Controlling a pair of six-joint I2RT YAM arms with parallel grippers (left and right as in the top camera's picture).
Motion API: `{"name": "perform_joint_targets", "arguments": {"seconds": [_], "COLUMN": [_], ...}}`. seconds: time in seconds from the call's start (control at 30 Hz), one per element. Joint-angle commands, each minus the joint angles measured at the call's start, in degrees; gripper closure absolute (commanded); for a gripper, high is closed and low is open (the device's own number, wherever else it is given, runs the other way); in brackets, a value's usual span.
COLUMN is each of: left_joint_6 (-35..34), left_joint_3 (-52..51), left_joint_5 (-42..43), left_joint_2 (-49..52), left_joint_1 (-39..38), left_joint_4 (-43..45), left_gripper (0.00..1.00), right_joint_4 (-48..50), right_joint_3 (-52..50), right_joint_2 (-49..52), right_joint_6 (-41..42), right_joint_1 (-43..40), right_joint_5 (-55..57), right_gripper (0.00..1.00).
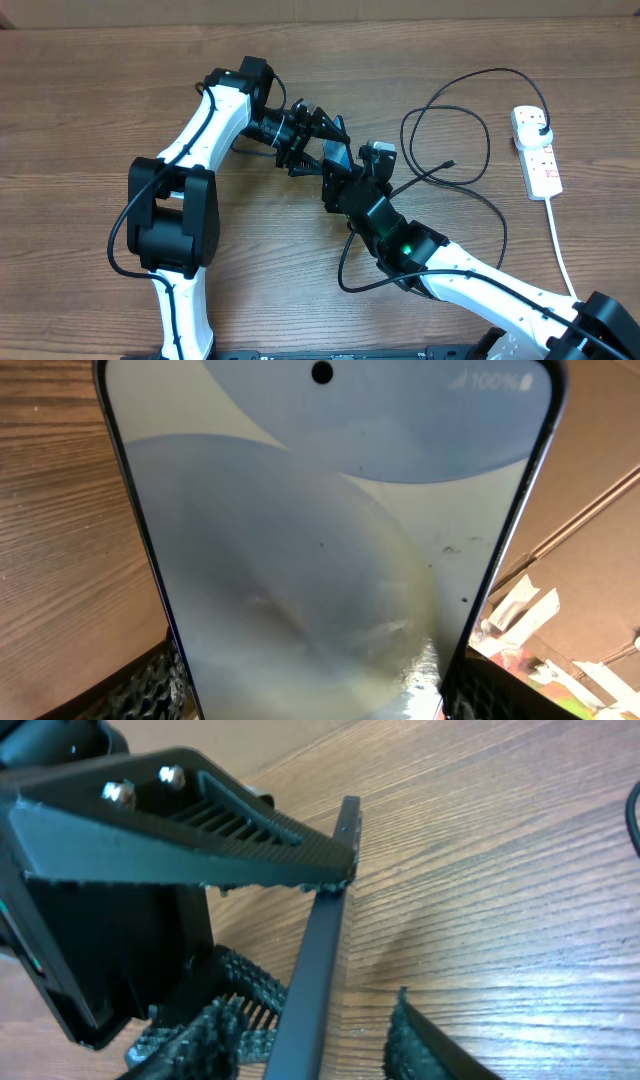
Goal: Plug charger to phone and switch on socket
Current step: 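Grasp the phone's side edge with the right gripper, release left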
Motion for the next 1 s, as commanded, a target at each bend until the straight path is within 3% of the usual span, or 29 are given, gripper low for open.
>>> {"name": "perform_joint_targets", "arguments": {"seconds": [0.0,0.83,0.97], "left_joint_6": [1.2,1.6,2.6], "left_joint_3": [1.7,1.7,1.7], "left_joint_5": [3.0,1.1,1.2], "left_joint_2": [0.5,0.5,0.5], "left_joint_1": [0.2,-0.6,-0.2], "left_joint_4": [-0.2,-0.3,-0.1], "left_gripper": [0.28,0.26,0.13], "right_joint_4": [0.3,-0.9,-1.2], "right_joint_3": [1.0,1.0,1.0], "right_joint_2": [-0.3,-0.3,-0.3], "right_joint_6": [-0.4,-0.2,-0.2], "right_joint_1": [0.2,0.2,0.2], "right_joint_5": [1.6,-3.2,-3.2], "right_gripper": [0.57,0.95,0.96]}}
